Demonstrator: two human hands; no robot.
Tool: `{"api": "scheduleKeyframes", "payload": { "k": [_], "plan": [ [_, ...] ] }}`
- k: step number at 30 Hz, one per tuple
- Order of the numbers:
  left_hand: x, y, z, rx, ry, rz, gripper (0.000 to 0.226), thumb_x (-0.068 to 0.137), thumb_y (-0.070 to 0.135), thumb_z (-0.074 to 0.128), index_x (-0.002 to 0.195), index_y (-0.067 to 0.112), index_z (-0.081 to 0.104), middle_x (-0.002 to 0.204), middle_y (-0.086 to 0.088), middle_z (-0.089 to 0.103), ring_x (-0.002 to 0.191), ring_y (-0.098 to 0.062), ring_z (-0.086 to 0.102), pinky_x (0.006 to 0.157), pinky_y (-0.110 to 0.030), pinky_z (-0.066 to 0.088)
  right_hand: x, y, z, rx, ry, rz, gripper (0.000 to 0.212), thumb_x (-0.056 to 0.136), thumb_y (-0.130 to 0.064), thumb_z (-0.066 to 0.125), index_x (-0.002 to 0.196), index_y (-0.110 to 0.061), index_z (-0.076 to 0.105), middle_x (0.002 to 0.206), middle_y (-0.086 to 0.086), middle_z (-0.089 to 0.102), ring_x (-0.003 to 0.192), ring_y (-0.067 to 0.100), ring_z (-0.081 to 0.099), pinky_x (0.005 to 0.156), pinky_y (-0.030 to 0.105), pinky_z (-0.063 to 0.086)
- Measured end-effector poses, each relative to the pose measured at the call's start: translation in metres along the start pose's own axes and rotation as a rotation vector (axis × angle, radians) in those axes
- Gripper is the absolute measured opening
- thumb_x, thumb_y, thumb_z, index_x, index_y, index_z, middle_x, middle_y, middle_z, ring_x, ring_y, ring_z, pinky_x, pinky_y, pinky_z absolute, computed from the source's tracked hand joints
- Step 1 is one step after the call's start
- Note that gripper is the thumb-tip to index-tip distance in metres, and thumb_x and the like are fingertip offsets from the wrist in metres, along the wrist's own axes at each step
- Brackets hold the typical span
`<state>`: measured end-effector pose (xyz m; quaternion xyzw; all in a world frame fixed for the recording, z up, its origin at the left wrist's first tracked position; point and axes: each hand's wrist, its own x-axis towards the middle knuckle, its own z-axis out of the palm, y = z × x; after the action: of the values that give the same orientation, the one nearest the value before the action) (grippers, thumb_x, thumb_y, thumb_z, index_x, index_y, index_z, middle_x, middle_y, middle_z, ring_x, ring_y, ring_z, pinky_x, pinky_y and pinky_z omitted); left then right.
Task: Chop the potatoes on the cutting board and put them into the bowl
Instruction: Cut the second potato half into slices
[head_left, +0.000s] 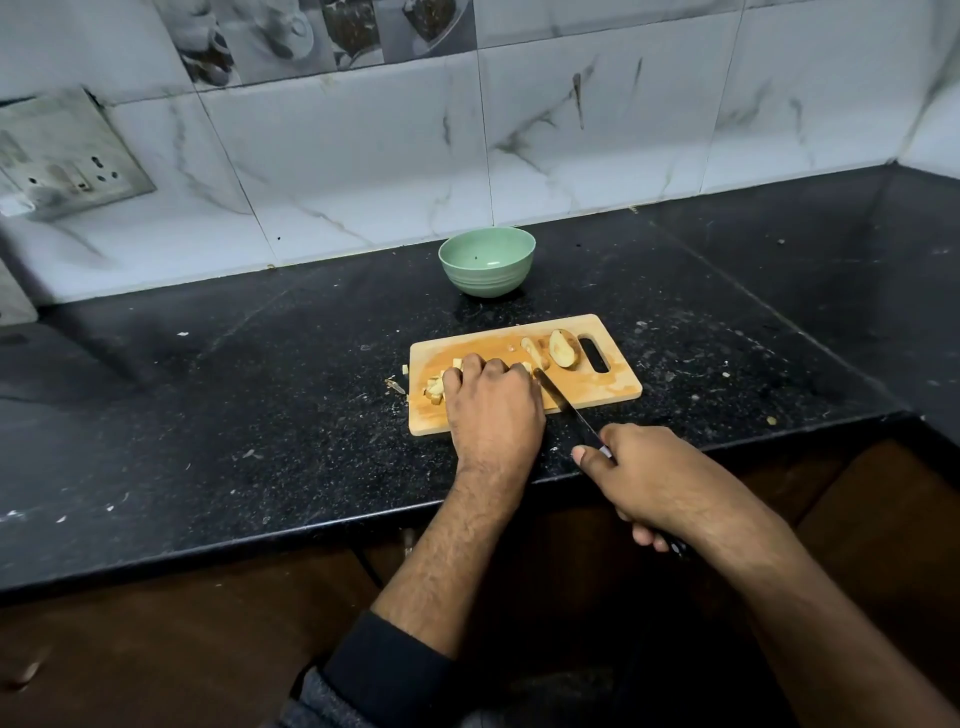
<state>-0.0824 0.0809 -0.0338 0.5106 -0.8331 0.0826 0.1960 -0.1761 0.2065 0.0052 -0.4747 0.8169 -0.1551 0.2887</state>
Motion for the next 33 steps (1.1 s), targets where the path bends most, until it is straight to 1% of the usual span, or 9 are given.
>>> {"api": "scheduleKeyframes", "payload": {
  "k": [4,9,13,18,22,24,26,30,33],
  "plan": [
    [0.004,-0.001,-0.001,-0.047,0.003,-0.012,0.027,0.100,0.033,0.048,0.097,0.022,0.073,0.096,0.002,0.069,0.105,-0.021,0.051,0.090,-0.043,0.032,-0.004,-0.006,0.002,-0.109,-0.022,-0.042,0.035,0.105,-0.050,0.041,0.091,-0.020,0.051,0.063,0.001,0.067,0.037,0.010,0.058,0.042,0.025,0.045],
    [0.009,-0.019,0.004,-0.139,-0.031,0.048,0.028,0.102,0.039,0.050,0.118,0.028,0.071,0.111,0.005,0.069,0.115,-0.020,0.048,0.094,-0.042,0.027,-0.013,-0.007,0.001,-0.057,-0.042,-0.042,0.035,0.105,-0.050,0.040,0.092,-0.019,0.051,0.065,0.003,0.067,0.037,0.011,0.059,0.041,0.026,0.048],
    [0.014,-0.029,0.007,-0.186,-0.070,0.095,0.030,0.101,0.043,0.053,0.125,0.033,0.068,0.120,0.010,0.068,0.118,-0.016,0.046,0.094,-0.041,0.024,-0.015,-0.010,-0.005,-0.015,0.026,-0.015,0.033,0.105,-0.048,0.042,0.094,-0.018,0.051,0.071,0.006,0.068,0.040,0.014,0.061,0.043,0.028,0.053],
    [0.014,-0.035,0.007,-0.218,-0.082,0.137,0.034,0.100,0.043,0.053,0.131,0.035,0.065,0.123,0.015,0.066,0.119,-0.013,0.044,0.097,-0.042,0.027,-0.003,-0.013,-0.009,-0.167,0.091,0.000,0.035,0.105,-0.049,0.040,0.091,-0.019,0.052,0.066,0.002,0.066,0.035,0.011,0.058,0.039,0.024,0.047],
    [0.011,-0.037,0.006,-0.252,-0.076,0.180,0.033,0.100,0.040,0.054,0.130,0.034,0.066,0.123,0.015,0.066,0.120,-0.012,0.044,0.097,-0.041,0.025,0.008,-0.011,-0.008,-0.318,0.140,0.003,0.035,0.104,-0.051,0.039,0.094,-0.021,0.054,0.068,-0.002,0.065,0.041,0.010,0.061,0.053,0.030,0.055],
    [0.010,-0.039,0.007,-0.284,-0.076,0.214,0.032,0.099,0.039,0.056,0.129,0.034,0.067,0.123,0.016,0.066,0.119,-0.012,0.044,0.095,-0.041,0.024,0.013,-0.005,-0.009,-0.367,0.166,0.010,0.035,0.103,-0.054,0.039,0.099,-0.023,0.056,0.075,-0.003,0.063,0.059,0.014,0.064,0.072,0.035,0.058],
    [0.010,-0.041,0.009,-0.318,-0.078,0.250,0.031,0.099,0.038,0.058,0.128,0.034,0.067,0.122,0.017,0.066,0.118,-0.011,0.044,0.094,-0.040,0.023,0.012,0.001,-0.011,-0.385,0.170,0.020,0.035,0.102,-0.056,0.040,0.102,-0.026,0.057,0.081,-0.004,0.060,0.072,0.019,0.063,0.082,0.038,0.056],
    [0.011,-0.044,0.013,-0.402,-0.069,0.302,0.029,0.097,0.036,0.062,0.125,0.033,0.070,0.120,0.018,0.068,0.116,-0.010,0.046,0.090,-0.037,0.021,0.004,0.011,-0.012,-0.381,0.161,0.020,0.030,0.102,-0.057,0.040,0.094,-0.030,0.052,0.079,-0.005,0.059,0.068,0.019,0.060,0.078,0.036,0.056],
    [0.011,-0.045,0.016,-0.463,-0.082,0.293,0.029,0.096,0.036,0.064,0.124,0.032,0.071,0.120,0.018,0.068,0.116,-0.010,0.047,0.093,-0.039,0.023,0.001,0.015,-0.006,-0.391,0.186,0.010,0.030,0.102,-0.055,0.040,0.092,-0.029,0.051,0.077,-0.005,0.058,0.064,0.017,0.057,0.071,0.032,0.049]
  ]
}}
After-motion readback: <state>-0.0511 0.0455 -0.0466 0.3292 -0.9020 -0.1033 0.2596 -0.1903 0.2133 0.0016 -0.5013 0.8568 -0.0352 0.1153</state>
